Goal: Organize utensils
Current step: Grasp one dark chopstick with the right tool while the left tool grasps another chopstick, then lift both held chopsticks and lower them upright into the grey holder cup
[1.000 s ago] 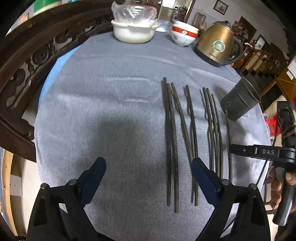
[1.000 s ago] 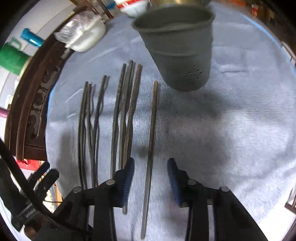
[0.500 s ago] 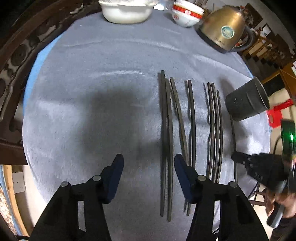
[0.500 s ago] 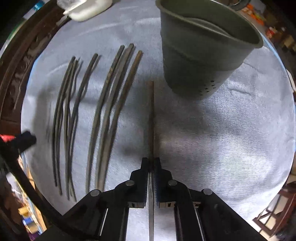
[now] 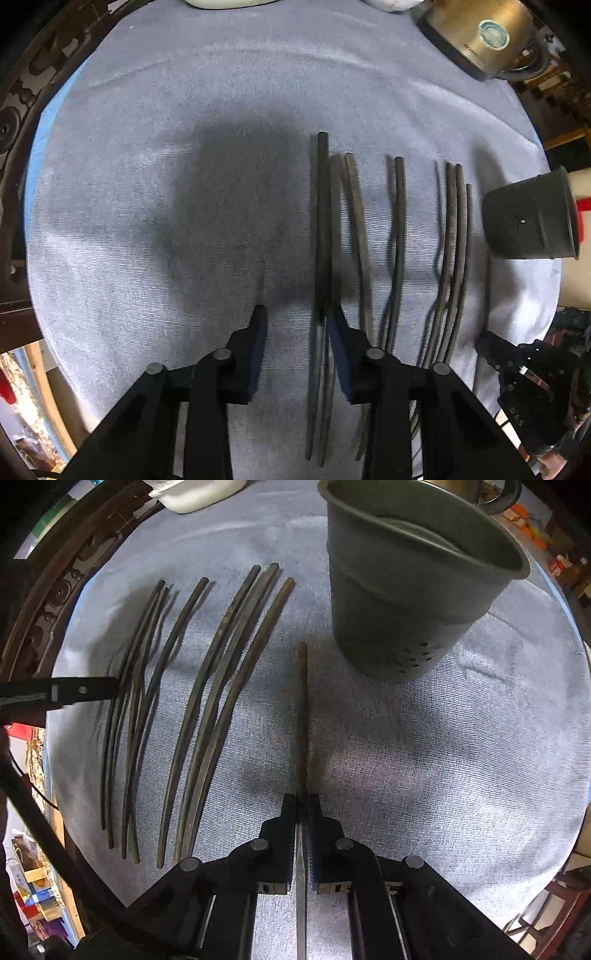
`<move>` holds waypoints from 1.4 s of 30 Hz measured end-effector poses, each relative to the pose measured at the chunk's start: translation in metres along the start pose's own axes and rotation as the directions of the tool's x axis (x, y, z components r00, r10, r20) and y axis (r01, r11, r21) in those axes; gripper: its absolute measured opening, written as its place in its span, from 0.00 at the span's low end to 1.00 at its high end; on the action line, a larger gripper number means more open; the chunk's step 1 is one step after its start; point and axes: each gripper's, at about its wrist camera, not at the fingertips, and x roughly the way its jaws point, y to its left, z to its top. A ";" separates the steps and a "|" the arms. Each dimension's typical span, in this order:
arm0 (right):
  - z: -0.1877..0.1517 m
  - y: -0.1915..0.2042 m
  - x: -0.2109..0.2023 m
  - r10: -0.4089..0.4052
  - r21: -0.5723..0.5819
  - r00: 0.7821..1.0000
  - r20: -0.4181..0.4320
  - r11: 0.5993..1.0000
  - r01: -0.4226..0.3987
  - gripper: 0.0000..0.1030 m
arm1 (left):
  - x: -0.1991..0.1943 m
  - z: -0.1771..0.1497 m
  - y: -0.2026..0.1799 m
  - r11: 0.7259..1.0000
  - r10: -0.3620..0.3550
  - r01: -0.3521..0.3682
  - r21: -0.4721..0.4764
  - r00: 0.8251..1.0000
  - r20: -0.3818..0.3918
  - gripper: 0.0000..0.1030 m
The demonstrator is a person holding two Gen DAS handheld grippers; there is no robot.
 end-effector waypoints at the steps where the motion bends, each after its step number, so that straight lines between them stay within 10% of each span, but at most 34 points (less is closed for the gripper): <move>1: 0.000 -0.001 0.001 0.003 -0.002 1.000 0.002 1.000 -0.003 0.07 | 0.000 0.001 0.000 1.000 -0.004 0.004 0.001 1.000 -0.007 0.22; 23: 0.030 0.010 0.009 -0.094 -0.137 0.986 -0.135 0.988 0.075 0.07 | 0.032 0.038 0.034 0.997 -0.001 0.015 0.070 0.981 -0.192 0.06; 35: 0.012 0.007 -0.040 0.085 -0.056 0.992 0.093 0.995 -0.080 0.06 | -0.021 0.030 0.058 0.987 -0.160 0.160 0.032 0.987 0.003 0.06; 42: -0.006 -0.029 -0.105 0.203 0.064 0.918 0.341 0.969 -0.238 0.06 | -0.086 0.021 0.036 0.962 -0.272 0.268 0.048 0.941 0.202 0.06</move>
